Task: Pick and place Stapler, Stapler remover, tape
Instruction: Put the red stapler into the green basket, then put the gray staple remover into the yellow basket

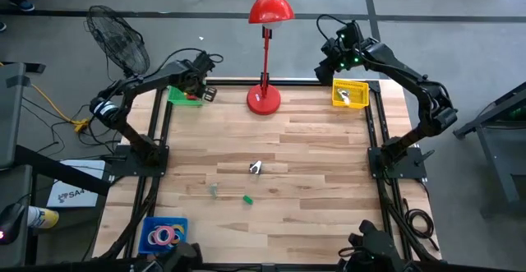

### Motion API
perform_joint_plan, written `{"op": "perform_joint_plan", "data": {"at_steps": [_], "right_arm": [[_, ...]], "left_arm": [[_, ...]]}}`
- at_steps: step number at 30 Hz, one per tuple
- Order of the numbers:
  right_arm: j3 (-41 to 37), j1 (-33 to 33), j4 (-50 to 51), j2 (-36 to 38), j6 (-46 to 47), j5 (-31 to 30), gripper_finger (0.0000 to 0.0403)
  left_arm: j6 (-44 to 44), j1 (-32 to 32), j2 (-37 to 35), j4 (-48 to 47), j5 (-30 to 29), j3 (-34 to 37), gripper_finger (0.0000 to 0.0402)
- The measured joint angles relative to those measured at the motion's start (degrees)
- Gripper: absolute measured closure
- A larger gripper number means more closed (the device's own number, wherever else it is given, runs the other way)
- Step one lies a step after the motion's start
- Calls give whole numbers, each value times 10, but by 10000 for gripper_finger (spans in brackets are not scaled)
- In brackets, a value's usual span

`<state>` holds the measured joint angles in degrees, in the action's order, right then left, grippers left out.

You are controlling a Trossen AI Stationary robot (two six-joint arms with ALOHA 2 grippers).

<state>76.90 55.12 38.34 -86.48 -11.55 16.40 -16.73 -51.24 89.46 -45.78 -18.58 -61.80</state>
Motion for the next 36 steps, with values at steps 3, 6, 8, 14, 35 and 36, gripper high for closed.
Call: {"op": "perform_joint_plan", "data": {"at_steps": [3, 6, 8, 14, 35, 36], "right_arm": [[0, 0, -1, 0, 0, -1, 233], [0, 0, -1, 0, 1, -10, 233], [0, 0, -1, 0, 2, -18, 233], [0, 0, 0, 0, 2, -24, 233], [0, 0, 1, 0, 11, -19, 233], [0, 0, 1, 0, 11, -19, 233]], "left_arm": [[0, -4, 10, -7, -7, 0, 327], [0, -5, 20, -8, -5, 0, 323], [0, -5, 24, -8, -3, 0, 314], [0, -5, 24, -8, 0, 0, 273], [83, -5, -5, -54, 24, -31, 170], [96, -5, -11, -54, 32, -31, 170]]}}
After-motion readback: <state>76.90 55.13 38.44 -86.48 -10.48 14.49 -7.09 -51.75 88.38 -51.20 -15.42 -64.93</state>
